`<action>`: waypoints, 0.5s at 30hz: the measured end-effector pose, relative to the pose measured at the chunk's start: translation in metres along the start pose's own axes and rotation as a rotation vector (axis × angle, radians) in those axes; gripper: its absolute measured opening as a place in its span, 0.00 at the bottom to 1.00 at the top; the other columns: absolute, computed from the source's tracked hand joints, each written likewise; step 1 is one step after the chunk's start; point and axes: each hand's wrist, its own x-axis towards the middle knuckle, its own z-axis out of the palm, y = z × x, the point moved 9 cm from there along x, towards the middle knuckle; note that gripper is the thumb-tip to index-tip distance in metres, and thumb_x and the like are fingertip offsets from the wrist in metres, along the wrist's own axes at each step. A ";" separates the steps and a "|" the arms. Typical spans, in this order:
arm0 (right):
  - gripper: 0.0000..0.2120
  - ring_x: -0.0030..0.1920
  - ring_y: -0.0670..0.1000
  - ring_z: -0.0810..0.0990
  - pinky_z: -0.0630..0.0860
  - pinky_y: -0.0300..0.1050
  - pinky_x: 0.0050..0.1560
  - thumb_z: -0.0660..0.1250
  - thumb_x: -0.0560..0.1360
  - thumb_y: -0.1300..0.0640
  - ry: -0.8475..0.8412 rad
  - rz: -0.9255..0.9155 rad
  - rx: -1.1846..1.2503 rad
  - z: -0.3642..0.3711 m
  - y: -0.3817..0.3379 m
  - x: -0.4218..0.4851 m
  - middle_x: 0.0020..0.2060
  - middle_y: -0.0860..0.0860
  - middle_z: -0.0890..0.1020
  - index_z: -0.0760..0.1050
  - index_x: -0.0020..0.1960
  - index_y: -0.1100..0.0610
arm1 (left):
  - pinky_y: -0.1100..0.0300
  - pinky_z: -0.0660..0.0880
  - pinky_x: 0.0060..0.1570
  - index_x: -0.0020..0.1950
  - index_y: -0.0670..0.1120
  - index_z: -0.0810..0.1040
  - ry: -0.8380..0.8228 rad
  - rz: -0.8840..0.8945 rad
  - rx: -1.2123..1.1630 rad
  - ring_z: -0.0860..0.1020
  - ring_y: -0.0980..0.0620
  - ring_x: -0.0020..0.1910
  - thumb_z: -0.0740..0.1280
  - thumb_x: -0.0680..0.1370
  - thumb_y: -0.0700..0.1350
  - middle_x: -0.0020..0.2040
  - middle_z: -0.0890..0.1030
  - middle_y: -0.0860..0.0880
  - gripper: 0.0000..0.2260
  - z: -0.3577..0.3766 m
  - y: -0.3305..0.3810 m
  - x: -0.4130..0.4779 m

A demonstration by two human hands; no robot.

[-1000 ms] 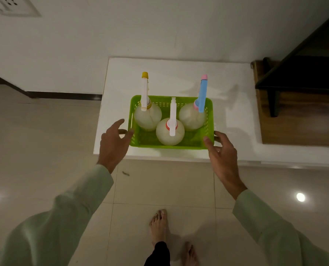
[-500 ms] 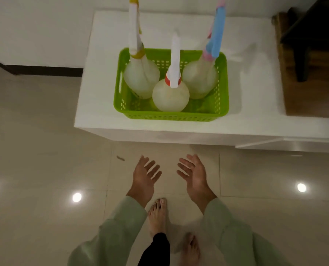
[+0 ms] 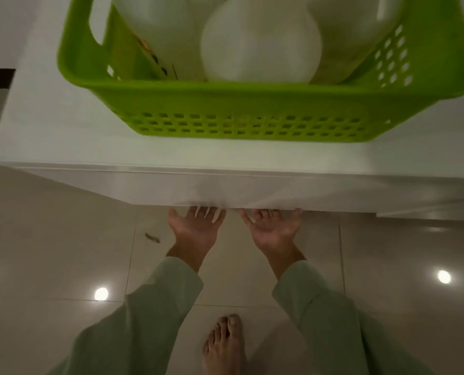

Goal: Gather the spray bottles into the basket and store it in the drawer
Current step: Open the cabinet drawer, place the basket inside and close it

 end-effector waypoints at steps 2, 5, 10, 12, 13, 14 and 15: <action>0.40 0.75 0.62 0.67 0.60 0.72 0.74 0.48 0.78 0.28 0.010 0.020 0.017 -0.002 0.000 -0.010 0.68 0.60 0.73 0.63 0.77 0.56 | 0.37 0.63 0.73 0.72 0.43 0.69 0.002 -0.012 -0.041 0.73 0.39 0.68 0.50 0.79 0.66 0.68 0.76 0.41 0.33 -0.005 -0.001 -0.009; 0.38 0.73 0.65 0.69 0.62 0.70 0.74 0.49 0.79 0.30 0.048 0.046 -0.071 -0.011 0.000 -0.044 0.72 0.62 0.70 0.61 0.77 0.57 | 0.38 0.63 0.74 0.75 0.43 0.65 0.068 -0.030 0.019 0.71 0.38 0.70 0.50 0.81 0.64 0.71 0.72 0.40 0.32 -0.016 -0.006 -0.040; 0.09 0.58 0.61 0.82 0.80 0.54 0.56 0.63 0.82 0.56 0.173 -0.252 -1.039 -0.011 -0.026 -0.169 0.57 0.58 0.84 0.77 0.60 0.55 | 0.45 0.77 0.63 0.66 0.48 0.75 0.135 0.296 0.908 0.79 0.44 0.62 0.61 0.83 0.51 0.63 0.80 0.46 0.14 -0.019 0.006 -0.159; 0.06 0.54 0.49 0.83 0.79 0.43 0.53 0.66 0.80 0.58 -0.047 -0.779 -1.501 0.038 -0.045 -0.242 0.51 0.47 0.84 0.79 0.55 0.51 | 0.54 0.80 0.56 0.60 0.53 0.77 0.018 0.782 1.363 0.80 0.55 0.56 0.63 0.82 0.48 0.57 0.81 0.56 0.09 0.013 0.020 -0.229; 0.07 0.56 0.46 0.80 0.76 0.39 0.56 0.65 0.80 0.57 -0.200 -1.040 -1.663 0.061 -0.044 -0.277 0.52 0.45 0.82 0.79 0.57 0.51 | 0.58 0.79 0.56 0.60 0.54 0.77 -0.067 1.018 1.537 0.79 0.60 0.56 0.63 0.81 0.48 0.57 0.79 0.58 0.09 0.033 0.020 -0.262; 0.10 0.59 0.46 0.78 0.73 0.38 0.60 0.64 0.80 0.56 -0.308 -1.248 -1.788 0.080 -0.043 -0.305 0.55 0.46 0.81 0.78 0.60 0.52 | 0.62 0.75 0.59 0.61 0.54 0.76 -0.143 1.227 1.667 0.76 0.61 0.59 0.62 0.81 0.48 0.59 0.77 0.58 0.10 0.052 0.017 -0.291; 0.14 0.63 0.48 0.75 0.70 0.40 0.65 0.63 0.79 0.55 -0.339 -1.366 -1.897 0.094 -0.044 -0.320 0.59 0.48 0.79 0.76 0.64 0.53 | 0.64 0.70 0.64 0.63 0.53 0.75 -0.191 1.384 1.754 0.73 0.59 0.63 0.62 0.80 0.48 0.63 0.75 0.56 0.12 0.069 0.015 -0.311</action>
